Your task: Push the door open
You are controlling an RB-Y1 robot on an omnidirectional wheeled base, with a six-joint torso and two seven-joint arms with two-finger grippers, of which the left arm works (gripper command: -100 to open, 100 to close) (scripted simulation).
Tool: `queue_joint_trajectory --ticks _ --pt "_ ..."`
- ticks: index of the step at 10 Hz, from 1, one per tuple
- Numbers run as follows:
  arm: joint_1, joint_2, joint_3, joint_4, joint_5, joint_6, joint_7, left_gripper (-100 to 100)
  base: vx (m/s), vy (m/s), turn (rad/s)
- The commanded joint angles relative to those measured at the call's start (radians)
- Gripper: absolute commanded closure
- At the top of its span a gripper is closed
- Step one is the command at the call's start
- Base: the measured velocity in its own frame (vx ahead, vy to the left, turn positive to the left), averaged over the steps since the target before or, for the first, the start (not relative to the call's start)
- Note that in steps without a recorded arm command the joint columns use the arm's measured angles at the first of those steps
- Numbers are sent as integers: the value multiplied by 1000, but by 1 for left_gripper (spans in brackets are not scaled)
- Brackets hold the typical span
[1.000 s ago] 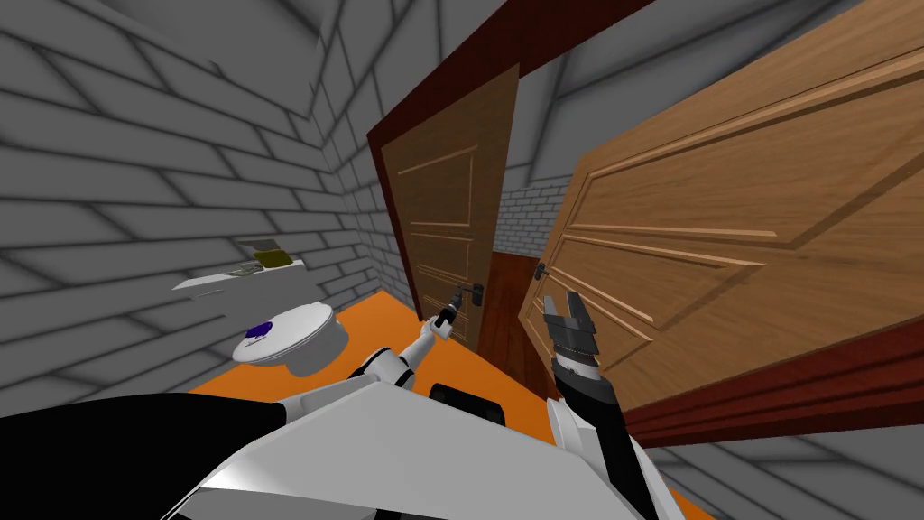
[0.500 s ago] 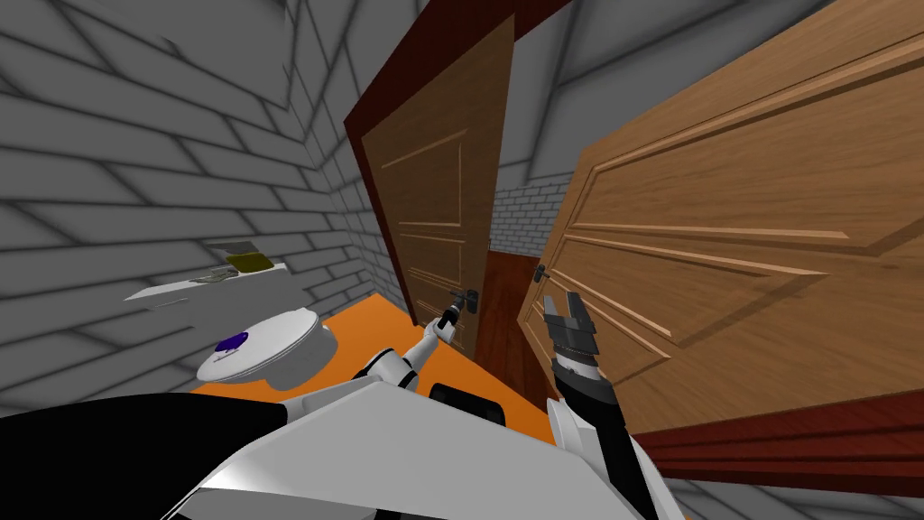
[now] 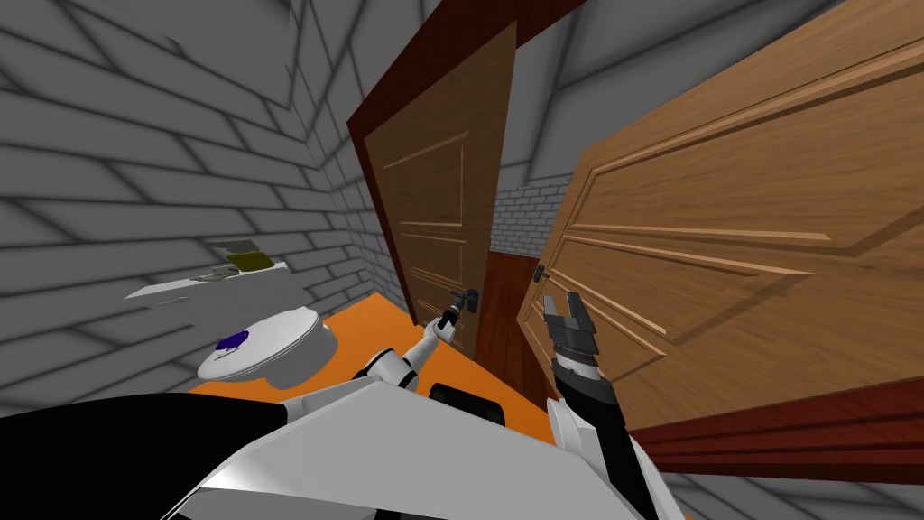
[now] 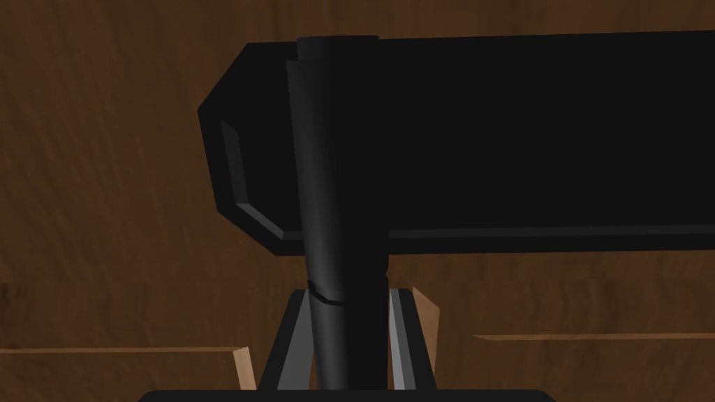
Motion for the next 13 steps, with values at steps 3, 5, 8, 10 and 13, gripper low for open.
queue_joint_trajectory --ticks 3,5,8,10,13 --pt "0 16 17 1 5 1 -6 100 78 -49 17" --pt "0 28 30 1 9 2 -11 100 160 -92 31" --pt "0 48 61 2 18 3 -22 100 159 -124 51" --pt "0 60 82 2 24 5 -29 100 152 -135 57" --pt "0 77 121 3 35 7 -43 100 138 -121 64"
